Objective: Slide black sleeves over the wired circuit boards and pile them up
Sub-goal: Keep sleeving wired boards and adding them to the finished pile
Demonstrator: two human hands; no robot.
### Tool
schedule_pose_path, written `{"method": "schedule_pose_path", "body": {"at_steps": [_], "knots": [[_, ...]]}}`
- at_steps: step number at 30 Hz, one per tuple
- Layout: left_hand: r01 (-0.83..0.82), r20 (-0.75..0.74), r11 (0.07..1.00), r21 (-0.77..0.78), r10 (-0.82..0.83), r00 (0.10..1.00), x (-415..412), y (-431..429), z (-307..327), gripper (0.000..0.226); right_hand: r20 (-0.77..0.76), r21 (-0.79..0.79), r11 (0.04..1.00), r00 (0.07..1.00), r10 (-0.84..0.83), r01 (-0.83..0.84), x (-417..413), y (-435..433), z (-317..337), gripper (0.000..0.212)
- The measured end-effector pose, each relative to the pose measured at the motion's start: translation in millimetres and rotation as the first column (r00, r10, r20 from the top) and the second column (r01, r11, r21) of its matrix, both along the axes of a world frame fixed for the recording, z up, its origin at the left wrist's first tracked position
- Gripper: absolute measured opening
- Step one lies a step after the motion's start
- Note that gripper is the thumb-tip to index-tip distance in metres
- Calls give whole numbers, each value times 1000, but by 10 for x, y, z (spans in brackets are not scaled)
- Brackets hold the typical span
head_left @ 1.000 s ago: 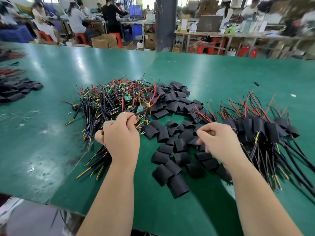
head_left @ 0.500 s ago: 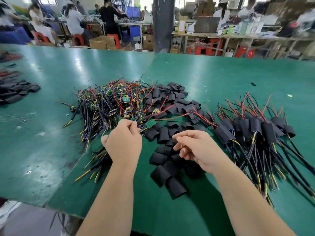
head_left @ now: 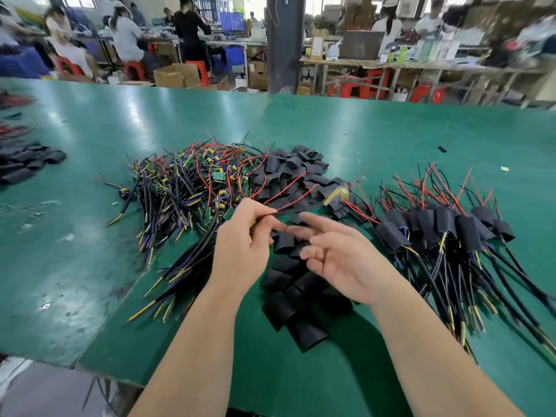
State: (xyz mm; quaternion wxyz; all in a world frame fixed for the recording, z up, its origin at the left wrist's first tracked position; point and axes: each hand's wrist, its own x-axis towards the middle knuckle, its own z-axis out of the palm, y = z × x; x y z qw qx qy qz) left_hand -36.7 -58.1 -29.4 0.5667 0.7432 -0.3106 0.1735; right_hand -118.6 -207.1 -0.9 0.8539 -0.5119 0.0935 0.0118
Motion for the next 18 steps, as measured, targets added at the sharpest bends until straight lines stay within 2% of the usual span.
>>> {"method": "schedule_pose_path", "body": {"at_steps": [2, 5, 7, 9, 13, 16, 18], "knots": [[123, -57, 991, 58, -120, 991, -26, -22, -6, 14, 35, 158, 987, 999, -40, 34, 8, -23, 31, 49], [160, -76, 981, 112, -153, 985, -21, -20, -25, 13, 49, 218, 963, 983, -176, 161, 14, -76, 70, 28], [121, -59, 988, 97, -116, 992, 0, 5, -28, 14, 11, 182, 956, 972, -234, 228, 18, -114, 74, 21], [67, 8, 995, 79, -68, 998, 16, 21, -16, 14, -75, 88, 973, 975, -207, 213, 25, -140, 58, 16], [-6, 34, 1000, 0, 6, 999, 26, 23, 20, 11, -242, -125, 992, 970, -27, -4, -14, -139, -1, 14], [-31, -44, 995, -92, 27, 999, 21, 30, 35, 16, -216, -111, 994, 976, -4, -21, -49, -122, 11, 21], [-27, -95, 992, -120, 15, 995, 19, 40, 54, 18, -105, -14, 994, 988, -110, 109, -31, -142, 42, 31]]}}
